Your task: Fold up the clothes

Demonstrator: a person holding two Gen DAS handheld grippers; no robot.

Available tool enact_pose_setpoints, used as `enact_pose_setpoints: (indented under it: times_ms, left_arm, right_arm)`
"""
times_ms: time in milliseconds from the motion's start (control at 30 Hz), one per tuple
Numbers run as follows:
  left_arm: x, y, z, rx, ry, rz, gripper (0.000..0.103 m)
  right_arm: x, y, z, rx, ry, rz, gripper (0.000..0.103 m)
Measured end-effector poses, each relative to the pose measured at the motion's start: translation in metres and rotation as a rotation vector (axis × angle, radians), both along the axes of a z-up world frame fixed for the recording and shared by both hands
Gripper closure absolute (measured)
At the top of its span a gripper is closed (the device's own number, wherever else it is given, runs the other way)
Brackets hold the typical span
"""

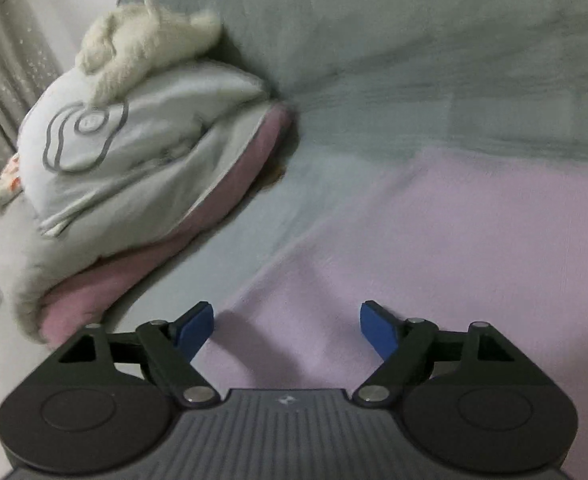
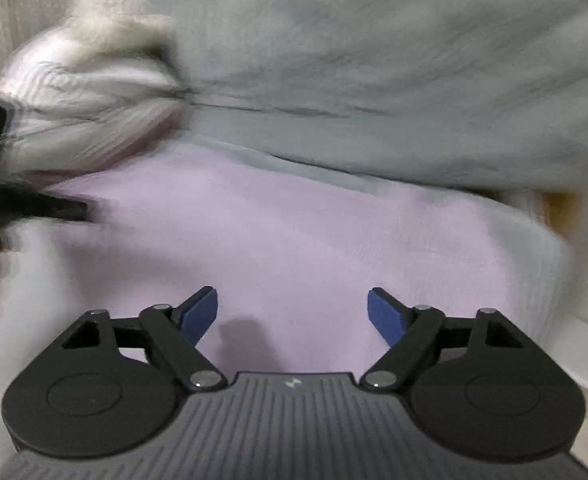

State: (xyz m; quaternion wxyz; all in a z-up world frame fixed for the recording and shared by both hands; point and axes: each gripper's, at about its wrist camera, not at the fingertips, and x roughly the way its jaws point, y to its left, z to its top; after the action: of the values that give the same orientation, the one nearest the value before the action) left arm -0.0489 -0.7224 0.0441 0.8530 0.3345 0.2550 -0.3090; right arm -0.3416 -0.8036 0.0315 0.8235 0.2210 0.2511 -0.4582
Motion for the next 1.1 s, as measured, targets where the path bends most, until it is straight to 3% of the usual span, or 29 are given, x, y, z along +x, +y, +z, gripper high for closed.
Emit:
enact_pose_setpoints:
  times_ms: [67,133,167,233,267,333,367,400,433,533,633,667,700,767,833,867,967,1100]
  left_arm:
    - [0.013,0.002,0.000,-0.028,0.063,0.029,0.016]
    - [0.027,0.005,-0.001,-0.058,0.133,0.061,0.015]
    - [0.027,0.004,0.001,-0.059,0.125,0.060,0.015]
    - [0.014,0.004,0.008,-0.076,0.027,0.036,0.015]
    - [0.007,0.005,0.012,-0.090,-0.026,0.025,0.016]
    - [-0.006,0.008,0.018,-0.144,-0.032,-0.020,0.015]
    - [-0.015,0.010,0.020,-0.187,0.000,-0.060,0.015]
    - [-0.022,0.008,0.015,-0.183,0.038,-0.092,0.012]
    - [-0.028,0.004,0.007,-0.146,0.081,-0.120,0.009]
    - [-0.045,0.001,-0.013,-0.067,0.008,-0.148,0.000]
    - [-0.034,0.011,-0.001,-0.119,0.111,-0.089,0.001]
    - [-0.029,0.019,0.004,-0.140,0.150,-0.084,0.001]
    - [-0.026,0.024,0.008,-0.145,0.170,-0.082,0.001]
    - [-0.021,0.045,0.022,-0.142,0.197,-0.088,0.001]
    - [-0.019,0.075,0.039,-0.155,0.183,-0.079,0.001]
    - [-0.018,0.098,0.050,-0.164,0.150,-0.065,0.001]
    - [-0.020,0.168,0.070,-0.214,0.105,0.024,0.001]
    - [-0.021,0.288,0.085,-0.275,0.135,0.257,0.001]
  right_arm:
    - [-0.024,-0.004,-0.009,-0.010,-0.047,0.001,0.067]
    - [-0.034,-0.004,-0.014,-0.048,-0.031,0.073,0.071]
    - [-0.038,-0.005,-0.010,-0.057,-0.028,0.067,0.076]
    - [-0.042,0.002,0.003,-0.137,-0.004,-0.037,0.068]
    - [-0.040,0.016,0.011,-0.229,0.019,-0.109,0.057]
    - [-0.039,0.036,0.020,-0.296,-0.009,-0.099,0.038]
    - [-0.030,0.037,0.013,-0.240,0.004,-0.010,0.024]
    - [-0.021,0.037,0.006,-0.180,0.019,0.082,0.021]
    - [-0.012,0.035,-0.010,-0.127,0.076,0.100,0.021]
    - [-0.017,0.044,-0.029,-0.155,0.065,0.073,0.017]
    - [-0.026,0.065,-0.007,-0.231,0.058,0.052,0.017]
    - [-0.037,0.084,0.004,-0.302,-0.031,0.037,0.016]
    - [-0.038,0.087,0.000,-0.283,-0.050,0.035,0.010]
    - [-0.022,0.064,-0.031,-0.029,0.046,0.098,0.006]
    - [-0.033,0.057,-0.032,0.023,-0.015,0.052,0.005]
    - [-0.047,0.055,-0.015,0.057,-0.105,-0.051,0.005]
    - [-0.046,0.076,0.015,-0.014,-0.190,-0.089,0.005]
    - [0.017,0.133,0.057,-0.069,-0.173,0.199,0.005]
